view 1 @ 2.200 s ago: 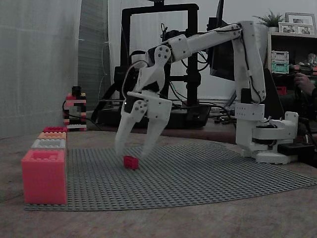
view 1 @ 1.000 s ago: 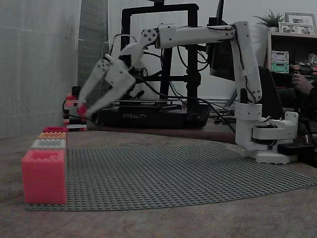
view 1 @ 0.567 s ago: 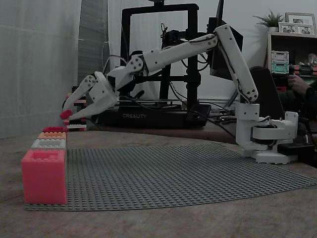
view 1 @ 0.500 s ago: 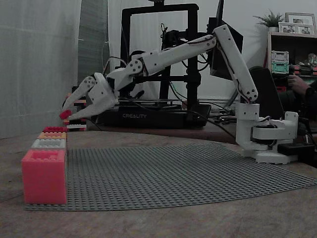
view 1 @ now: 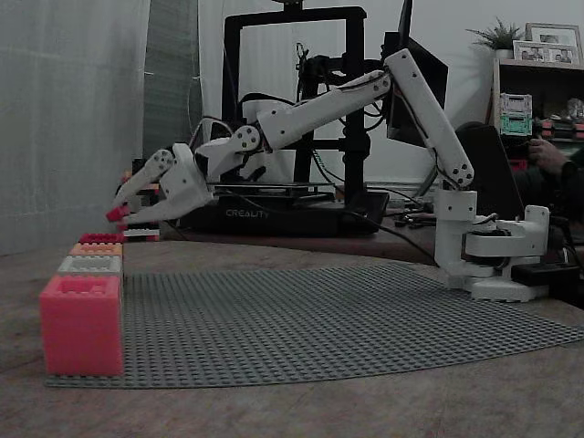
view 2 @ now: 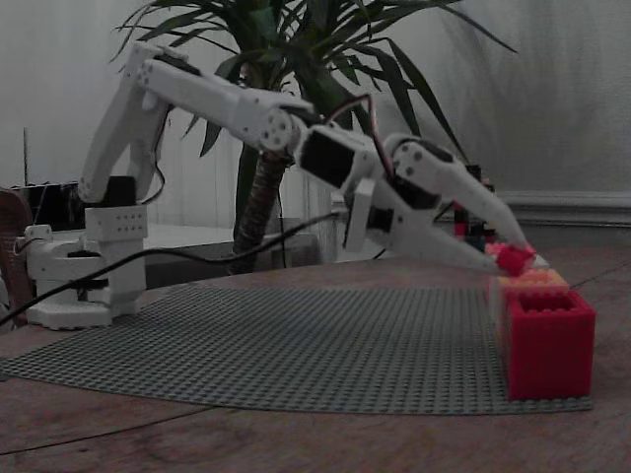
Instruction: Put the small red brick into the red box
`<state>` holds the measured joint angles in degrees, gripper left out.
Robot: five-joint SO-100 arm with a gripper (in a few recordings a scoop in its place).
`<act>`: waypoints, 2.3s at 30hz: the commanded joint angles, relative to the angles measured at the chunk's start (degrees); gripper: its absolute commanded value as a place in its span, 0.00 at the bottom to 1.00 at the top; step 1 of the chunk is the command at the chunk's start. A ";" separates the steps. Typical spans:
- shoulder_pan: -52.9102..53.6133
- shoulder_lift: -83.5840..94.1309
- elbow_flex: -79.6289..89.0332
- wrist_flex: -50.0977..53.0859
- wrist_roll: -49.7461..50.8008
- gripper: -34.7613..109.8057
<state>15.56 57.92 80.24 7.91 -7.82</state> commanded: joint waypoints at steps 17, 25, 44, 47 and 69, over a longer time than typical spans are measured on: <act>0.97 -4.13 -5.45 -8.70 -0.35 0.30; 0.97 -4.39 -7.56 -5.80 0.97 0.38; -6.24 42.28 6.06 37.62 3.78 0.24; -9.32 55.02 21.80 44.91 1.23 0.24; -13.89 119.36 80.07 68.47 -0.70 0.24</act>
<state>1.67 170.68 159.35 73.83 -7.73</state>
